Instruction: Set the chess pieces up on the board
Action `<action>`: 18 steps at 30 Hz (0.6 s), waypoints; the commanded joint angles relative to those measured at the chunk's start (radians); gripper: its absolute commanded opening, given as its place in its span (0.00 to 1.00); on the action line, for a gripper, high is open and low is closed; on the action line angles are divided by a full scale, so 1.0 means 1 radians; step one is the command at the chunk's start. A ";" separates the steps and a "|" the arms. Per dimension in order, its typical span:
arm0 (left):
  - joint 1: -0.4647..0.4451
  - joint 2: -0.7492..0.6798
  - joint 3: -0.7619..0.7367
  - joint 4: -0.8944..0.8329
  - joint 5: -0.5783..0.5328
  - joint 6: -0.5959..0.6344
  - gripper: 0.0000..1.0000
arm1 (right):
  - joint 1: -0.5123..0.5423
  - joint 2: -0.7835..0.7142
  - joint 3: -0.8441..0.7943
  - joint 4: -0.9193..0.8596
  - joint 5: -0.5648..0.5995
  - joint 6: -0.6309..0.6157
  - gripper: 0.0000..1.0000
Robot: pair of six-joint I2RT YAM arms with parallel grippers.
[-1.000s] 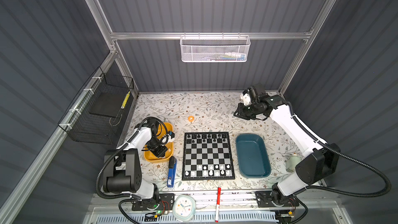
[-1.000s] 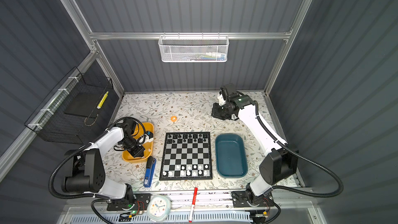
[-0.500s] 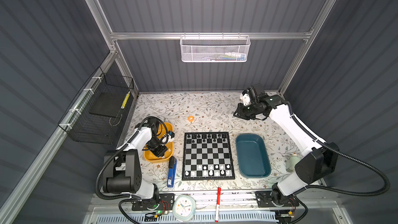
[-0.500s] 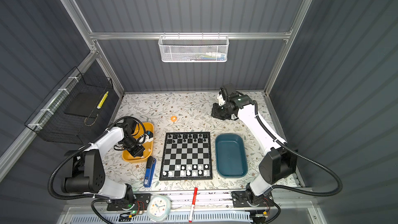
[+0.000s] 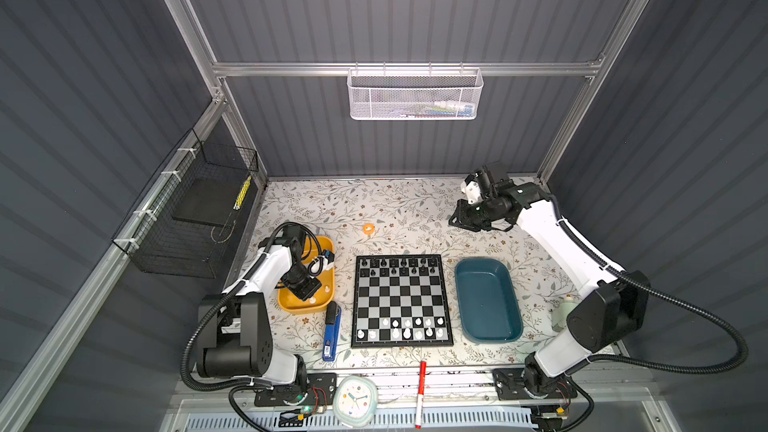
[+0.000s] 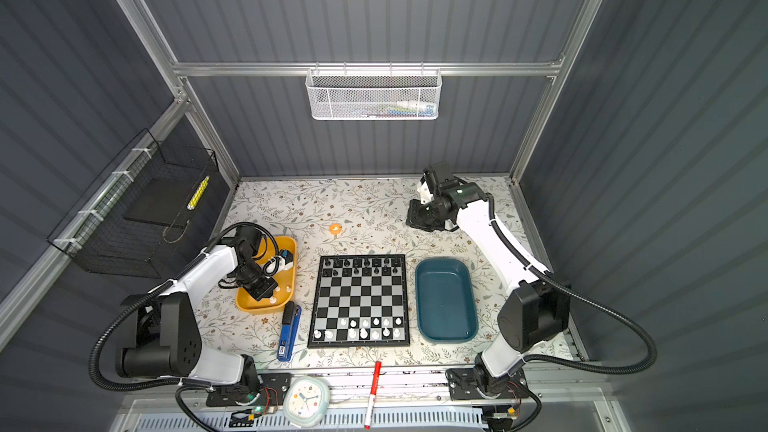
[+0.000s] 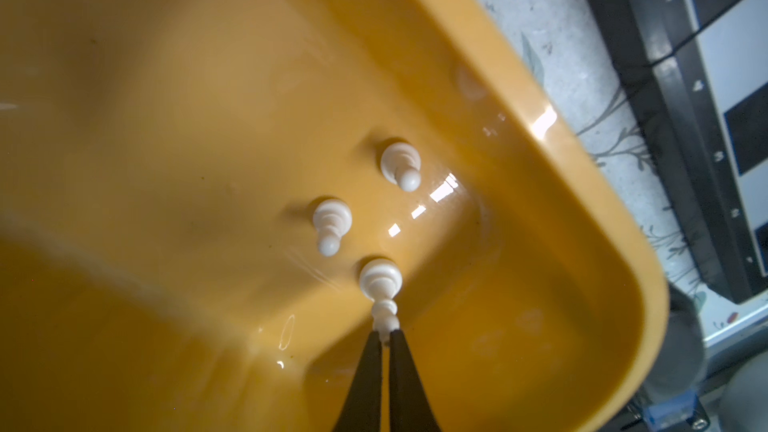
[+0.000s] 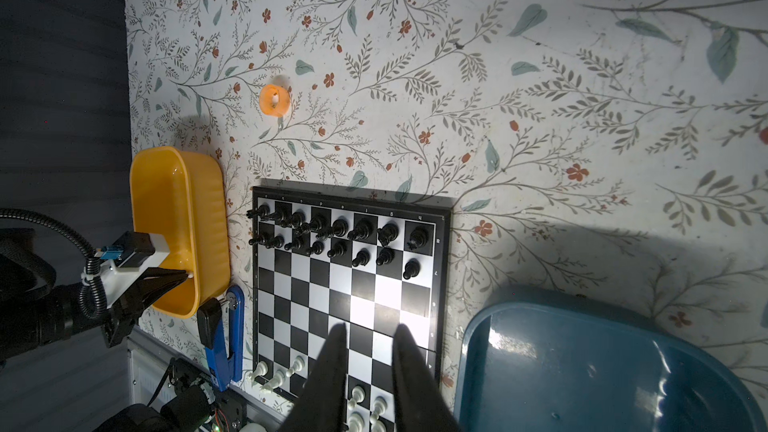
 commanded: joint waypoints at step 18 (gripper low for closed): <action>-0.007 -0.015 0.024 -0.032 0.023 -0.008 0.31 | -0.006 -0.002 0.006 0.016 -0.016 -0.014 0.23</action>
